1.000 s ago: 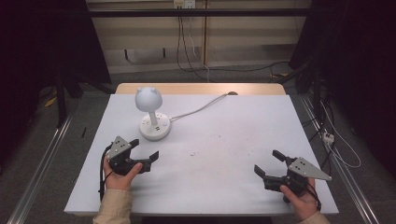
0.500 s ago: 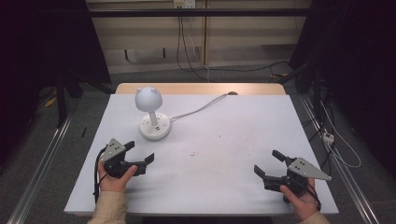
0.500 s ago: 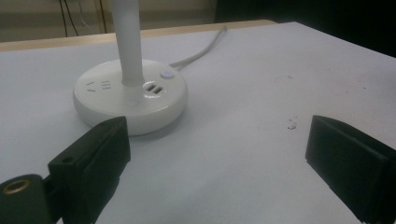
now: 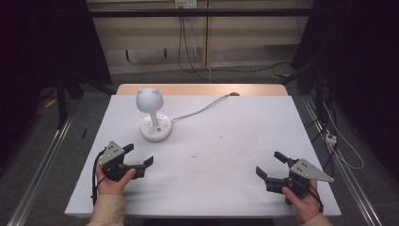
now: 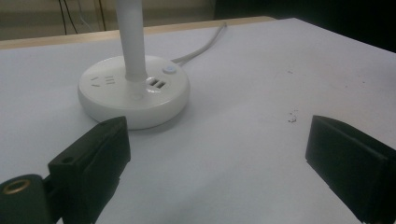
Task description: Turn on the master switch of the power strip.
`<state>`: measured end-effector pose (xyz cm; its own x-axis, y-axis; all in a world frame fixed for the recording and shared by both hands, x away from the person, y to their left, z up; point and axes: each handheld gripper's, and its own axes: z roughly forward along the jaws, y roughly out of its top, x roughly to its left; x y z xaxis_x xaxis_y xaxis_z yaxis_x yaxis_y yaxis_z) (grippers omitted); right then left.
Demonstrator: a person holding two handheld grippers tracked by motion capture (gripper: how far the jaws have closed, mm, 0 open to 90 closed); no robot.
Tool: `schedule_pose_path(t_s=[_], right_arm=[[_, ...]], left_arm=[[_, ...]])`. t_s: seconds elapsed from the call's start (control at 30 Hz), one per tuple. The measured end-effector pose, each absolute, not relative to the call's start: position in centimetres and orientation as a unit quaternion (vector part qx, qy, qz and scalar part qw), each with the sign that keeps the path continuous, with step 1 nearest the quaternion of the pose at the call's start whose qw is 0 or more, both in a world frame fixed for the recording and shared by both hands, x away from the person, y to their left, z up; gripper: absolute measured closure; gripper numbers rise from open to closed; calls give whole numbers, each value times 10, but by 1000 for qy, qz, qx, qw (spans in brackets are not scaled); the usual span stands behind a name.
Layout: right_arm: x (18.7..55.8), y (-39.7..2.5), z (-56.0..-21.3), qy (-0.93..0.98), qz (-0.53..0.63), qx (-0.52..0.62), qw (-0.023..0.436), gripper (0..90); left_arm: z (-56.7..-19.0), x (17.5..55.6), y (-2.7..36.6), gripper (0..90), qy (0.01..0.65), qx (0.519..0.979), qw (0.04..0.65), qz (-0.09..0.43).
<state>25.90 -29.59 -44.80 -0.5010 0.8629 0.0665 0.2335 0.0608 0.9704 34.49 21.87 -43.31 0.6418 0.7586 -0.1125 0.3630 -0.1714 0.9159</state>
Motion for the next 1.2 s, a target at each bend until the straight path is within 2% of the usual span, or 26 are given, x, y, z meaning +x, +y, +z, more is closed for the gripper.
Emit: schedule_pose_path(t_s=[1.2], right_arm=[[259,-295,-448,671,549,408,286,91]], left_arm=[[-436,337,239,63,393,736,517,192]])
